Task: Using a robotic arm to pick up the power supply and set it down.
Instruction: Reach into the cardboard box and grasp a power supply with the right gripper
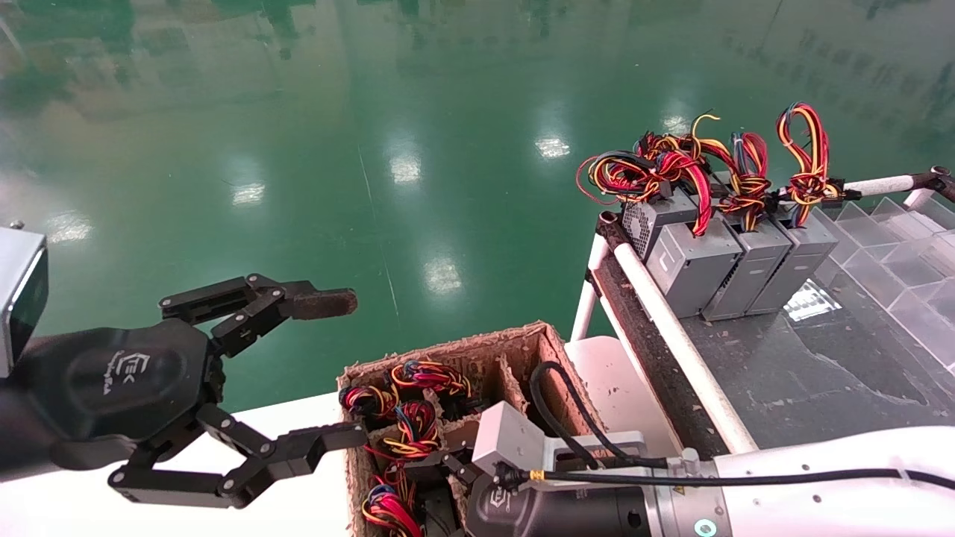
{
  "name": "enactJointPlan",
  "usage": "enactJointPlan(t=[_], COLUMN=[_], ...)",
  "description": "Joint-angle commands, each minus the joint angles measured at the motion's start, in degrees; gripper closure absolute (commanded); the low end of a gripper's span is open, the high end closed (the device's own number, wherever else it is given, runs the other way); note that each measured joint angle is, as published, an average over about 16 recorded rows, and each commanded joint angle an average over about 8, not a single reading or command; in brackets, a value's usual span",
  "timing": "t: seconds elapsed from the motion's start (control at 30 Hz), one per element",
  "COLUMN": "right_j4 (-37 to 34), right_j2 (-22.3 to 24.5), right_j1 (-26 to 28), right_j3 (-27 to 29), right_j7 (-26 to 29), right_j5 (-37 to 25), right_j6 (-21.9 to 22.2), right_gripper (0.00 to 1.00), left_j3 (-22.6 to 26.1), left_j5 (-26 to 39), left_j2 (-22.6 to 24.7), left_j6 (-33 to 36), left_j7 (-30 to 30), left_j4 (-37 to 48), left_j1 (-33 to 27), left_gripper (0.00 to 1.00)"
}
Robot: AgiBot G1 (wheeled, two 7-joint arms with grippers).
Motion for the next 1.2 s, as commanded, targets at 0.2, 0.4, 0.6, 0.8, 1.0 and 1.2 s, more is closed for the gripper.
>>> enactJointPlan(t=[0.2,0.4,0.6,0.8,1.0,1.2], right_j4=[-0.22,-0.71,-1.29,-1.99,-2.79,-3.35], right_j2=[-0.99,-1.26,-1.48,-1.66,-1.4,-0.08], right_j1=[-0.41,-0.43,-0.52,-0.69,-1.12,-1.73], right_j3=[-0.66,-0.93,-0.76,-0.69,0.22,2.82], right_j7=[-0.62,-1.05,-1.64,-2.19,-3.05,-4.37], right_j5=[-1.32,-1.91,-1.68,-1.3,0.52,5.34], right_j6=[1.0,1.19,1.29,0.97,0.41,-1.39], right_gripper=[1.0,1.0,1.0,1.0,1.0,1.0], left_j3=[0.0,0.0,0.0,0.0,0.0,0.0], left_j5=[0.0,0.0,0.0,0.0,0.0,0.0], left_j2=[0.0,0.0,0.0,0.0,0.0,0.0], left_j6=[0.0,0.0,0.0,0.0,0.0,0.0], left_j7=[0.0,0.0,0.0,0.0,0.0,0.0], left_j4=[0.0,0.0,0.0,0.0,0.0,0.0], left_j1=[0.0,0.0,0.0,0.0,0.0,0.0], left_gripper=[0.0,0.0,0.0,0.0,0.0,0.0])
